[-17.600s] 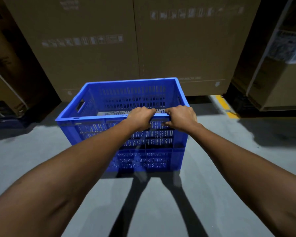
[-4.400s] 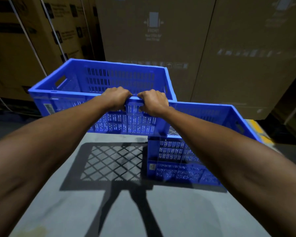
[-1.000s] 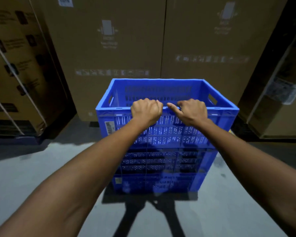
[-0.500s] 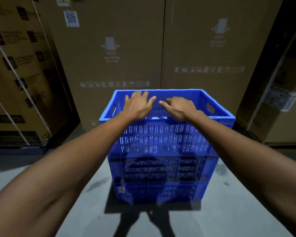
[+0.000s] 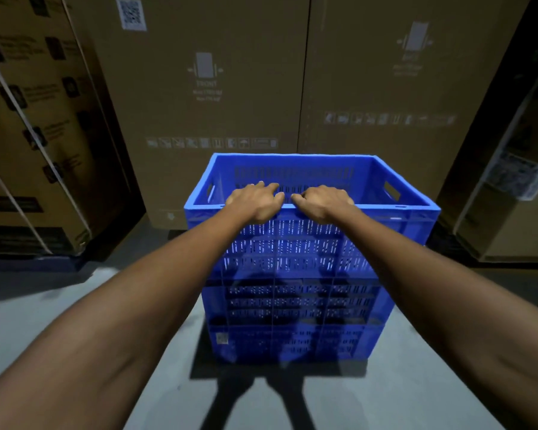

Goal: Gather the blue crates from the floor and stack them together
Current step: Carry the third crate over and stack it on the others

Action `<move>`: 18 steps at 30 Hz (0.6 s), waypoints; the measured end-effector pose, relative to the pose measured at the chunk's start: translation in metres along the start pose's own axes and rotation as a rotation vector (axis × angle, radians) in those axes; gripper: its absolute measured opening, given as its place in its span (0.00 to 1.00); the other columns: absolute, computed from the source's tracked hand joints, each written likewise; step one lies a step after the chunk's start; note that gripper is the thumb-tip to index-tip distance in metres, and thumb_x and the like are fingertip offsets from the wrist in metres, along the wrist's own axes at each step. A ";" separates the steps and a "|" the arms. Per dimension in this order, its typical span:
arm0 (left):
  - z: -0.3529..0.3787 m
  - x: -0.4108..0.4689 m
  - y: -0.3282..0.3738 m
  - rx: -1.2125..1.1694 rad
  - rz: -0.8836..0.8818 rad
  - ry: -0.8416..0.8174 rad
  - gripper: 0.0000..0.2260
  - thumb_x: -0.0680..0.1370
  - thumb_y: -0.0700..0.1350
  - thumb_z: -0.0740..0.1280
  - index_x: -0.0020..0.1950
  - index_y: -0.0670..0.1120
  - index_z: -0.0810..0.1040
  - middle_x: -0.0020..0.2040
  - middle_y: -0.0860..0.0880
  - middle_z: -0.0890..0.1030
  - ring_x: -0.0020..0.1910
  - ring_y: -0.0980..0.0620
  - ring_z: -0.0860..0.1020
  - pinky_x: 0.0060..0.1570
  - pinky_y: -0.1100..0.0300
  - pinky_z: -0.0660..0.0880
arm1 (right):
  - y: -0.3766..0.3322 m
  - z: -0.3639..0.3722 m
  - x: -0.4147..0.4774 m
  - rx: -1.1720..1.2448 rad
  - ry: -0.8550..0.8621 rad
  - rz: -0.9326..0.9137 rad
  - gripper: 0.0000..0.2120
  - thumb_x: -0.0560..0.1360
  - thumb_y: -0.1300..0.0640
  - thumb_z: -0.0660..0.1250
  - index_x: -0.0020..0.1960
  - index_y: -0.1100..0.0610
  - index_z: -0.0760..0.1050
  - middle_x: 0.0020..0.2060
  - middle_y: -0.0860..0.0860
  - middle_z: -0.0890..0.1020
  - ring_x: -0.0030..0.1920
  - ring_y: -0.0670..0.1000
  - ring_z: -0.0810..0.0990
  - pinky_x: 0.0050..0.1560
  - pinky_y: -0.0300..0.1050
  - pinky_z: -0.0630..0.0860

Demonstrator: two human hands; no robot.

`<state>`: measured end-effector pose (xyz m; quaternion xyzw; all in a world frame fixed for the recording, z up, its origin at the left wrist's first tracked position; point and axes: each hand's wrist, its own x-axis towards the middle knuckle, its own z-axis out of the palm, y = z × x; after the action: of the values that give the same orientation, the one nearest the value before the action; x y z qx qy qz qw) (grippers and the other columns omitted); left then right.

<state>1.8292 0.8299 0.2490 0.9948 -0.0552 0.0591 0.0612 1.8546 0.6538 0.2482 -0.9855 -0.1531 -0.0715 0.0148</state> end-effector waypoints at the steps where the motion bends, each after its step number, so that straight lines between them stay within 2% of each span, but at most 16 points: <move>1: 0.000 -0.001 0.000 -0.002 0.015 0.035 0.27 0.80 0.59 0.46 0.76 0.51 0.61 0.75 0.44 0.65 0.72 0.43 0.65 0.62 0.41 0.66 | 0.000 0.000 0.000 0.001 0.030 0.013 0.25 0.74 0.38 0.44 0.40 0.51 0.74 0.42 0.55 0.77 0.41 0.58 0.74 0.41 0.52 0.65; 3: 0.001 -0.005 0.000 -0.004 0.053 0.098 0.25 0.81 0.58 0.46 0.75 0.50 0.63 0.72 0.46 0.69 0.69 0.43 0.69 0.58 0.42 0.68 | -0.003 0.001 -0.006 0.010 0.116 0.051 0.24 0.75 0.40 0.44 0.37 0.52 0.73 0.37 0.54 0.76 0.38 0.58 0.73 0.39 0.50 0.65; 5: 0.001 -0.013 0.001 -0.005 0.095 0.138 0.23 0.82 0.58 0.47 0.71 0.49 0.67 0.67 0.46 0.75 0.64 0.43 0.73 0.53 0.44 0.69 | -0.008 0.008 -0.020 0.031 0.269 0.106 0.24 0.77 0.42 0.45 0.36 0.52 0.73 0.36 0.55 0.79 0.38 0.59 0.75 0.39 0.50 0.68; 6: 0.000 -0.018 0.002 -0.006 0.117 0.155 0.23 0.82 0.57 0.48 0.70 0.48 0.68 0.64 0.46 0.77 0.62 0.42 0.74 0.51 0.45 0.69 | -0.012 0.012 -0.028 0.024 0.358 0.144 0.25 0.79 0.43 0.46 0.37 0.53 0.75 0.38 0.55 0.81 0.41 0.59 0.76 0.42 0.51 0.69; 8: -0.007 -0.028 0.003 -0.049 0.164 0.152 0.21 0.82 0.57 0.50 0.68 0.46 0.69 0.65 0.44 0.76 0.63 0.42 0.73 0.52 0.46 0.71 | -0.025 0.018 -0.047 -0.001 0.450 0.220 0.25 0.80 0.42 0.47 0.46 0.55 0.78 0.50 0.56 0.81 0.53 0.59 0.75 0.53 0.56 0.66; 9: -0.012 -0.033 0.002 -0.087 0.177 0.131 0.21 0.82 0.56 0.51 0.70 0.46 0.67 0.68 0.44 0.73 0.66 0.43 0.71 0.56 0.45 0.71 | -0.030 0.019 -0.054 0.014 0.422 0.233 0.26 0.80 0.40 0.47 0.53 0.55 0.78 0.58 0.57 0.78 0.60 0.59 0.72 0.59 0.59 0.63; 11: -0.027 -0.044 0.000 -0.157 0.174 0.084 0.23 0.82 0.56 0.52 0.74 0.45 0.64 0.75 0.43 0.66 0.73 0.43 0.64 0.66 0.43 0.67 | -0.033 0.012 -0.064 0.084 0.240 0.219 0.29 0.79 0.36 0.45 0.65 0.53 0.72 0.71 0.58 0.68 0.73 0.60 0.60 0.69 0.63 0.53; 13: -0.049 -0.056 -0.005 -0.184 0.169 0.058 0.25 0.82 0.57 0.52 0.76 0.46 0.60 0.78 0.43 0.60 0.76 0.44 0.59 0.71 0.42 0.61 | -0.031 -0.005 -0.068 0.159 0.041 0.197 0.34 0.78 0.32 0.42 0.73 0.52 0.63 0.77 0.57 0.56 0.77 0.58 0.47 0.73 0.63 0.44; 15: -0.079 -0.066 -0.009 -0.187 0.169 0.045 0.26 0.82 0.57 0.52 0.77 0.46 0.58 0.79 0.43 0.57 0.77 0.45 0.55 0.73 0.43 0.58 | -0.033 -0.033 -0.073 0.234 -0.051 0.208 0.36 0.77 0.30 0.43 0.77 0.52 0.56 0.78 0.56 0.50 0.77 0.58 0.43 0.74 0.65 0.45; 18: -0.137 -0.077 -0.012 -0.149 0.162 0.022 0.27 0.82 0.57 0.52 0.79 0.46 0.54 0.80 0.44 0.52 0.78 0.46 0.51 0.75 0.45 0.55 | -0.044 -0.091 -0.084 0.299 -0.058 0.208 0.37 0.77 0.31 0.45 0.78 0.53 0.52 0.78 0.56 0.51 0.77 0.57 0.46 0.73 0.66 0.51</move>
<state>1.7395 0.8671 0.3732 0.9791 -0.1388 0.0705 0.1305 1.7498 0.6663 0.3265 -0.9845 -0.0598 -0.0176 0.1642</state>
